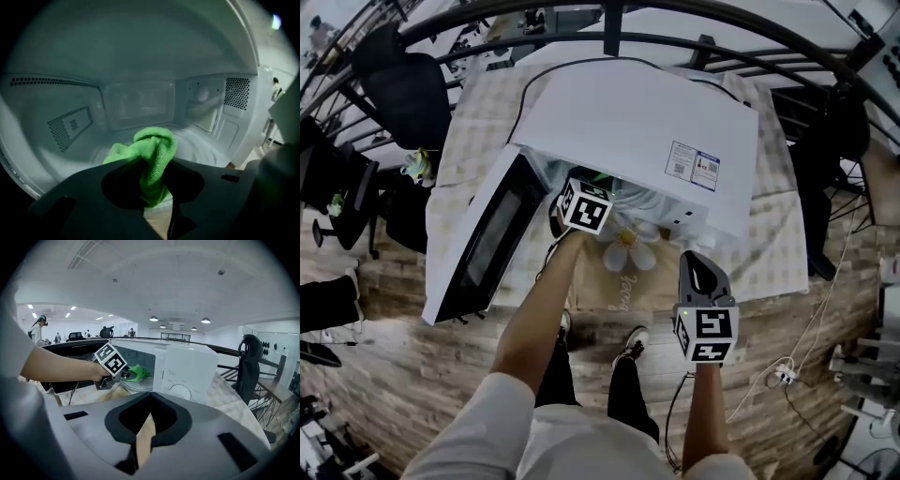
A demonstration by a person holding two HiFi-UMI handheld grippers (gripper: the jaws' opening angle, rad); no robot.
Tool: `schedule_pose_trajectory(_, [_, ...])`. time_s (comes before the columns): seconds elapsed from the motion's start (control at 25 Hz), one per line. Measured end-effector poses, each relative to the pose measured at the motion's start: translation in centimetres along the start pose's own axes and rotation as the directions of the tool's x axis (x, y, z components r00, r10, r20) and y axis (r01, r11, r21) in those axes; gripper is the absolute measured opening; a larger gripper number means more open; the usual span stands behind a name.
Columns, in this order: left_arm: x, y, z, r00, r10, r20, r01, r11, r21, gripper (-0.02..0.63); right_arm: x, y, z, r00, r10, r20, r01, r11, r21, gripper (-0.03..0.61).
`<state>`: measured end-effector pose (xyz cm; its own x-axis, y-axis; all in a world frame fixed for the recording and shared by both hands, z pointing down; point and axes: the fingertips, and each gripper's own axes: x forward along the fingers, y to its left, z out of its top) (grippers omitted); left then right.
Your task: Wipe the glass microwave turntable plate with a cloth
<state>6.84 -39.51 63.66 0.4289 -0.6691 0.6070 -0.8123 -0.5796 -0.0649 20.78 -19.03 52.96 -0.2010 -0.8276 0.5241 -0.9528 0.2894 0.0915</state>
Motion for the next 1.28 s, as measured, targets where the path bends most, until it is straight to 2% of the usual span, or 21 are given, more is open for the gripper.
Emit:
schedule_pose_trajectory(0.32, [0.7, -8.5, 1.2, 0.985, -0.166, -0.043, 0.168, 0.985, 0.031, 0.124, -0.1, 0.0, 0.1, 1.000, -0.003, -0.002, 0.003, 1.000, 0.002, 0.014])
schedule_pose_trajectory(0.4, [0.8, -10.5, 2.0, 0.969, -0.247, -0.019, 0.247, 0.969, 0.030, 0.123, -0.1, 0.0, 0.2, 1.000, -0.005, -0.001, 0.005, 1.000, 0.004, 0.014])
schedule_pose_trajectory(0.48, [0.6, -12.1, 2.8, 0.943, -0.331, 0.027, 0.330, 0.943, 0.037, 0.123, -0.2, 0.2, 0.3, 1.000, -0.005, 0.001, 0.005, 1.000, 0.004, 0.014])
schedule_pose_trajectory(0.52, [0.4, -12.4, 3.0, 0.934, -0.352, 0.052, 0.350, 0.936, 0.044, 0.124, -0.3, 0.3, 0.4, 1.000, -0.003, 0.001, 0.003, 1.000, 0.003, 0.014])
schedule_pose_trajectory(0.56, [0.0, -12.0, 3.1, 0.933, -0.352, 0.076, 0.349, 0.936, 0.049, 0.124, -0.3, 0.4, 0.5, 1.000, -0.001, 0.002, 0.001, 1.000, 0.001, 0.014])
schedule_pose_trajectory(0.64, [-0.8, -9.6, 3.4, 0.949, -0.292, 0.121, 0.289, 0.956, 0.044, 0.126, -0.4, 0.5, 0.5, 1.000, 0.002, 0.004, -0.002, 1.000, -0.001, 0.014])
schedule_pose_trajectory(0.76, [-1.7, -3.3, 3.3, 0.984, -0.095, 0.154, 0.097, 0.995, -0.002, 0.127, -0.4, 0.5, 0.2, 1.000, 0.002, 0.002, -0.002, 1.000, 0.004, 0.014])
schedule_pose_trajectory(0.84, [-2.2, 1.1, 2.2, 0.992, 0.036, 0.120, -0.033, 0.999, -0.033, 0.128, -0.3, 0.6, 0.1, 1.000, 0.004, 0.002, -0.004, 1.000, 0.006, 0.014])
schedule_pose_trajectory(0.88, [-2.3, 2.6, 1.2, 0.994, 0.072, 0.088, -0.068, 0.997, -0.044, 0.129, -0.3, 0.6, 0.1, 1.000, 0.005, 0.003, -0.005, 1.000, 0.007, 0.014])
schedule_pose_trajectory(1.0, [-2.5, 4.3, -1.3, 0.997, 0.078, 0.017, -0.076, 0.995, -0.063, 0.130, -0.2, 0.7, -0.1, 1.000, 0.008, 0.002, -0.008, 1.000, 0.009, 0.014])
schedule_pose_trajectory(1.16, [-3.4, 2.6, -2.2, 0.998, 0.052, 0.033, -0.051, 0.998, -0.038, 0.129, -0.4, 0.6, 0.2, 1.000, 0.009, 0.010, -0.009, 1.000, 0.002, 0.014])
schedule_pose_trajectory(1.28, [-3.6, -0.1, -2.2, 0.998, 0.004, 0.060, -0.002, 1.000, -0.029, 0.129, -0.9, 0.2, 0.6, 1.000, 0.004, 0.027, -0.004, 1.000, -0.007, 0.014])
